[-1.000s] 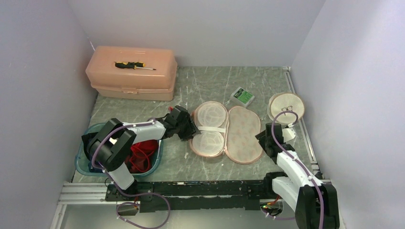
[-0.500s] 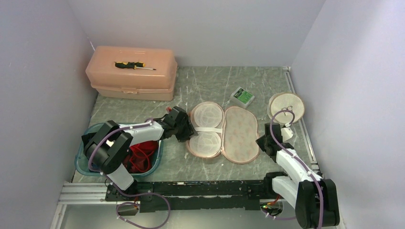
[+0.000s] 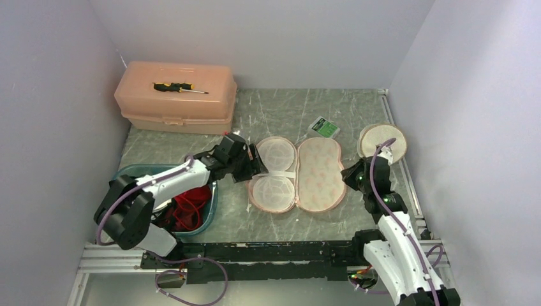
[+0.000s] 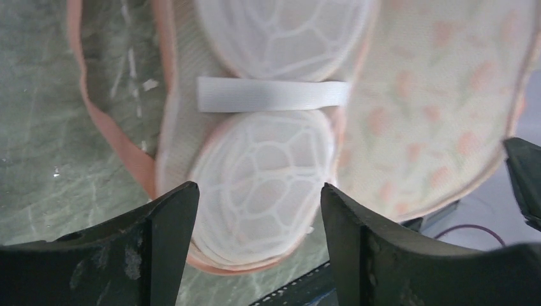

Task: Unzip the laundry bag and remove the bra
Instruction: Close the laundry bag at the center of the board.

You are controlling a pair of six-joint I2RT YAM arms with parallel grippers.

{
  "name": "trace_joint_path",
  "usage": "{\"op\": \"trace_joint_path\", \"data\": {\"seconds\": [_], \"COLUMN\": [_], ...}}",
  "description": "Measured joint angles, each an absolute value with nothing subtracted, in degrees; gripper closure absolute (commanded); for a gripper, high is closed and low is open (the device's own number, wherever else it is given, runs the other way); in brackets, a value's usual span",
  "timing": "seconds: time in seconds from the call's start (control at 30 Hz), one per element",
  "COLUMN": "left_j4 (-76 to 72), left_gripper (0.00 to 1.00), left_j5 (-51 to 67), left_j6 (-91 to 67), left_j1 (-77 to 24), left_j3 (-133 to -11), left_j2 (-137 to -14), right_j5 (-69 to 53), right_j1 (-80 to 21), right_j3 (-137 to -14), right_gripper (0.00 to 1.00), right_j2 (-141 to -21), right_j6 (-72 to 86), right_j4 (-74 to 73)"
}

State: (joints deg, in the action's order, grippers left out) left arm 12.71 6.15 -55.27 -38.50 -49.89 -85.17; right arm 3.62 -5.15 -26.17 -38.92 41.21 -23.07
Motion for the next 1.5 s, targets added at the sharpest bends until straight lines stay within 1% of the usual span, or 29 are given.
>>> {"op": "trace_joint_path", "data": {"seconds": [0.2,0.33,0.43,0.6,0.87,1.03,1.17,1.33,1.4,1.5], "left_j4": [13.08,12.4,12.67,13.26,16.73,18.33,18.59,19.75,19.81,19.84], "left_gripper": [0.12,0.11,0.1,0.09,0.09,0.13,0.14,0.18,0.24,0.39], "left_j5": [6.24,6.28,6.94,9.5,10.74,10.79,10.66,9.69,9.15,8.84], "left_j6": [-51.29,-49.93,-50.0,-50.39,-52.23,-54.24,-56.49,-58.37,-59.46,-61.39], "left_j1": [-38.5,-38.5,-38.5,-38.5,-40.12,-42.81,-44.03,-45.3,-45.56,-45.82], "left_j3": [-51.59,-52.29,-54.59,-63.02,-71.24,-72.55,-72.88,-77.08,-77.73,-77.78], "left_j2": [-78.83,-77.34,-78.46,-83.55,-90.06,-93.06,-95.57,-99.48,-100.12,-100.77], "right_j5": [-4.16,-10.31,-12.56,-14.02,-13.28,-11.99,-11.03,-10.72,-10.63,-10.57], "right_j1": [-7.7,-10.48,-14.83,-22.26,-26.87,-28.56,-29.23,-29.61,-29.76,-30.06], "right_j3": [-30.37,-32.21,-32.88,-34.87,-35.64,-35.68,-35.7,-35.7,-35.7,-35.7], "right_gripper": [1.0,1.0,1.0,1.0,1.0,1.0,1.0,1.0,1.0,1.0], "right_j2": [-38.76,-40.34,-41.36,-44.71,-48.86,-50.22,-50.41,-50.41,-50.41,-50.41], "right_j6": [37.74,36.07,34.85,32.58,30.98,31.0,31.03,31.03,31.05,31.03], "right_j4": [-22.85,-21.04,-19.62,-17.41,-14.61,-13.56,-13.21,-12.91,-12.78,-12.78]}}
